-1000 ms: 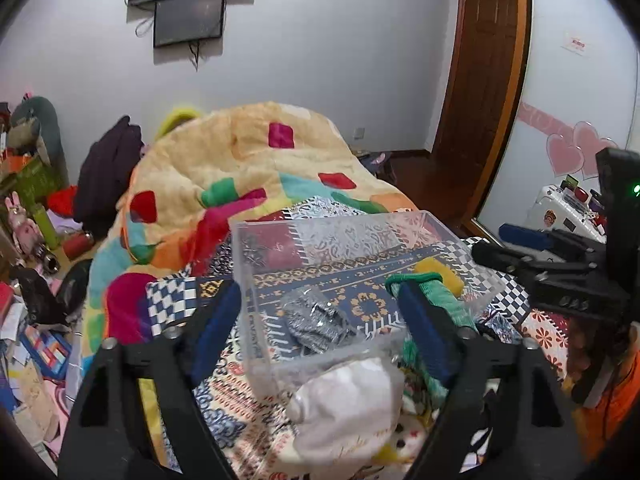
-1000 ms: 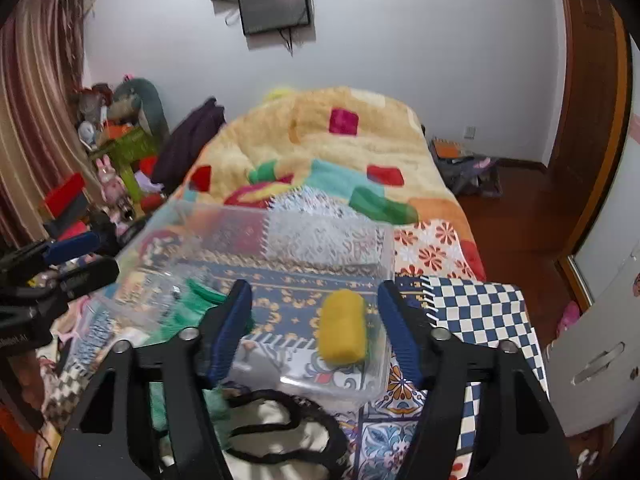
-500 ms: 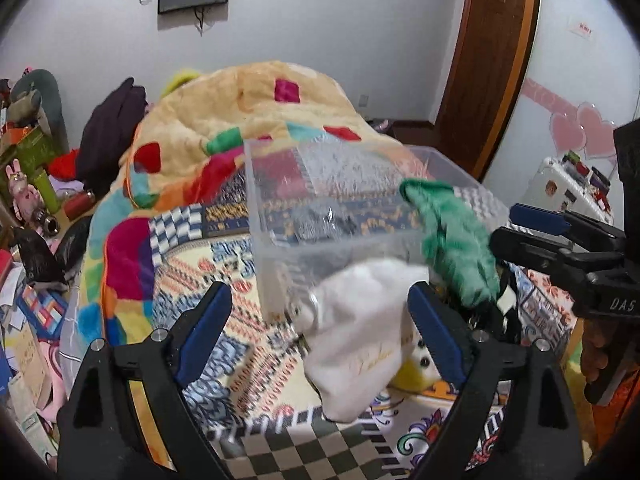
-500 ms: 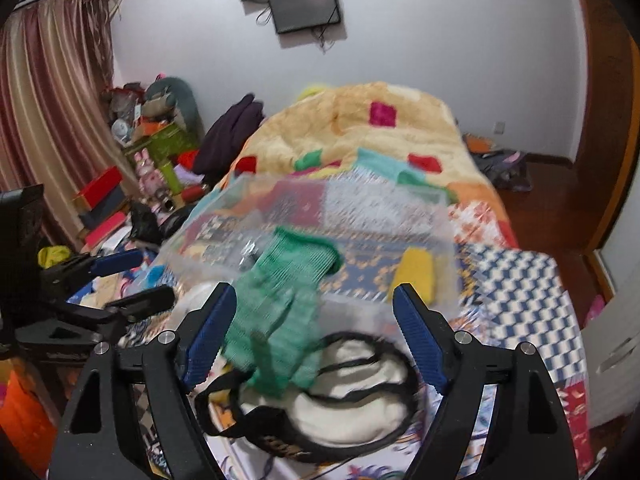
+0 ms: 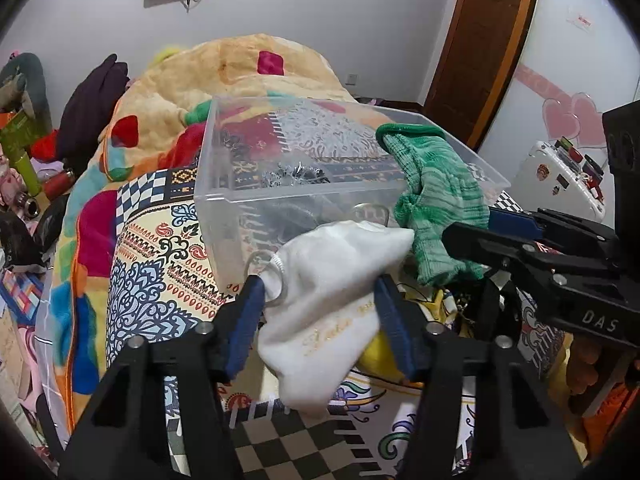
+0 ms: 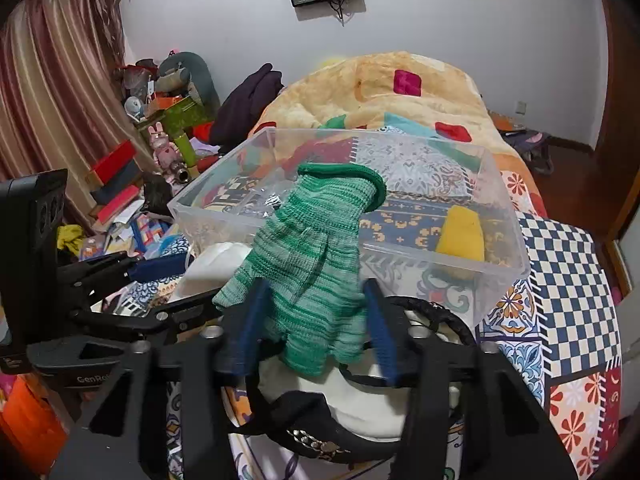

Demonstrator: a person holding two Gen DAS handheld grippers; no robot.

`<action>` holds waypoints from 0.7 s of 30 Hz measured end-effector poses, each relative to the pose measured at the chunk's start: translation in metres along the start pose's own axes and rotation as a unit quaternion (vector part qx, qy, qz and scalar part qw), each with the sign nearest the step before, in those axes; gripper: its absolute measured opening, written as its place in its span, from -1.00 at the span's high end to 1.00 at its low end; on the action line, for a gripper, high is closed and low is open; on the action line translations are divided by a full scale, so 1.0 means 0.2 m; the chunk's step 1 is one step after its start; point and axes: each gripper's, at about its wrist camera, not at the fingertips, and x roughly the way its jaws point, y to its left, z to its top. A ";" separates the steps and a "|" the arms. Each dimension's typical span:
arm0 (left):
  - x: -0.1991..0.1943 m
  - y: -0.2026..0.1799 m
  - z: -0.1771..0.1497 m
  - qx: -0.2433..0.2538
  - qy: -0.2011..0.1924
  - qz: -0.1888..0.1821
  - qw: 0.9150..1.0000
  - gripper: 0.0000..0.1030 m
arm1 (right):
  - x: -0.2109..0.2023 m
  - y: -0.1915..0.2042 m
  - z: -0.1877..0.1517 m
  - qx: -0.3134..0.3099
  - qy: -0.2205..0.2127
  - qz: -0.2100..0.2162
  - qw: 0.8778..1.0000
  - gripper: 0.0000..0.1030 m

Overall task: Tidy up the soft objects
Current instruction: 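Grasp the green knit glove with the right tool while the left tool grasps the white cloth, then release the white cloth into the box with the left tool while the right tool drops the glove in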

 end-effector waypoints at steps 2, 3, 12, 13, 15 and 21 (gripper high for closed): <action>0.00 -0.01 0.00 0.004 -0.001 -0.001 1.000 0.14 | -0.01 0.00 0.00 -0.002 -0.003 0.003 1.000 0.47; 0.00 -0.01 0.00 0.005 -0.002 -0.002 1.000 0.26 | -0.01 0.01 -0.01 -0.003 -0.005 0.002 1.000 0.57; -0.09 -0.03 -0.02 0.012 -0.018 0.001 1.000 0.78 | -0.10 -0.02 0.00 0.003 -0.029 0.008 1.000 0.82; -0.11 -0.03 -0.02 0.012 -0.022 -0.001 1.000 0.80 | -0.11 -0.02 0.00 0.003 -0.035 0.009 0.999 0.84; -0.15 -0.03 -0.02 0.010 -0.032 -0.001 0.999 0.81 | -0.14 -0.01 0.01 0.000 -0.044 0.010 0.999 0.84; -0.28 -0.02 0.04 0.006 -0.071 -0.003 0.997 0.82 | -0.22 0.00 0.05 -0.009 -0.073 0.003 0.997 0.86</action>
